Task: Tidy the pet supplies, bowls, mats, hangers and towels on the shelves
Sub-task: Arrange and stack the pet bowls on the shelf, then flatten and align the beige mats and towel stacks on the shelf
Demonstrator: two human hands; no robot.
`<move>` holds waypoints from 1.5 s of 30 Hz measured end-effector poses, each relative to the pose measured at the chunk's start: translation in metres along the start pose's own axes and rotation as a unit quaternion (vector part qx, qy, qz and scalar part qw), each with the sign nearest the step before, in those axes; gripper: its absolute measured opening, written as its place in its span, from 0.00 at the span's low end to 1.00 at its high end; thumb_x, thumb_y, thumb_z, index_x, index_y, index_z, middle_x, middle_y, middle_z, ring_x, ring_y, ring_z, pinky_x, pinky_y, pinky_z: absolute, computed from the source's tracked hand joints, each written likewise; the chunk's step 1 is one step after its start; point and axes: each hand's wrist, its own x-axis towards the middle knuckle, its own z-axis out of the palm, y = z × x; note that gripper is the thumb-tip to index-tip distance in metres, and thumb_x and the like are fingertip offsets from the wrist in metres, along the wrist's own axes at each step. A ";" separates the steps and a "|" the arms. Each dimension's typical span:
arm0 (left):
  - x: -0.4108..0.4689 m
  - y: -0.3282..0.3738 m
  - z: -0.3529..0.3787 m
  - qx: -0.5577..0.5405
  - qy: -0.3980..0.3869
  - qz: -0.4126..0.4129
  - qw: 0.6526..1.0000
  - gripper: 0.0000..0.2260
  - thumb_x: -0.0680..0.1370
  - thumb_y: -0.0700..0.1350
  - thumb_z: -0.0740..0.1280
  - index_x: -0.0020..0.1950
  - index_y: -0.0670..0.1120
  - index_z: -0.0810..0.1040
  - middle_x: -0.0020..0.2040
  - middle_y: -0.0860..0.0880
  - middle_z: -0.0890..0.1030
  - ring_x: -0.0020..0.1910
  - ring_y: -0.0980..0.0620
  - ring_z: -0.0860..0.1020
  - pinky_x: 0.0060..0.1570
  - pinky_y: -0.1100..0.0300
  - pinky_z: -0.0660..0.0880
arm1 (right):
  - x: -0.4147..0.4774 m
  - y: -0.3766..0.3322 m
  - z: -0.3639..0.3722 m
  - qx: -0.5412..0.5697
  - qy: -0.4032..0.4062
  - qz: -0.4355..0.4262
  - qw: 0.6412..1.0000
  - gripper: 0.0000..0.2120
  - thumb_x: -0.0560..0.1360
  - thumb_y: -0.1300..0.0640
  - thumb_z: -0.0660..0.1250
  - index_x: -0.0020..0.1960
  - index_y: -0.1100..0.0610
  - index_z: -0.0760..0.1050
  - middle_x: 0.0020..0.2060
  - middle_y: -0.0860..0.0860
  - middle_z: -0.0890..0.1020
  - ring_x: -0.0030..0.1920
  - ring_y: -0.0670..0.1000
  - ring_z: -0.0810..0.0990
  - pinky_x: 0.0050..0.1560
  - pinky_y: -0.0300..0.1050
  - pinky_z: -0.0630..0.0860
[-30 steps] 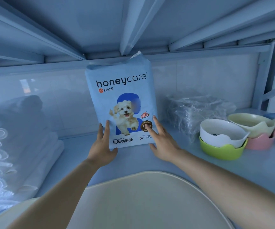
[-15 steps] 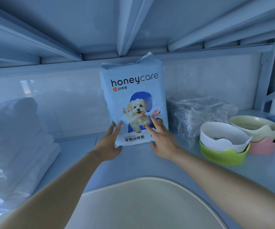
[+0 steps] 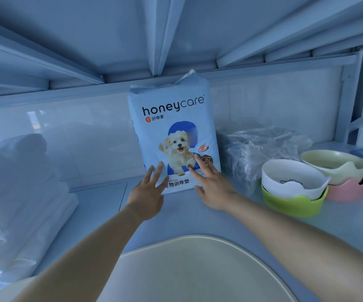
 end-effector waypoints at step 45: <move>-0.121 0.057 -0.032 -0.329 -0.012 -0.066 0.942 0.09 0.77 0.53 0.61 0.55 0.56 0.76 0.48 0.56 0.72 0.48 0.58 0.72 0.42 0.67 0.65 | -0.119 -0.053 -0.047 0.202 -0.105 -0.001 0.974 0.15 0.69 0.45 0.70 0.51 0.52 0.74 0.46 0.46 0.73 0.46 0.46 0.73 0.46 0.40 0.69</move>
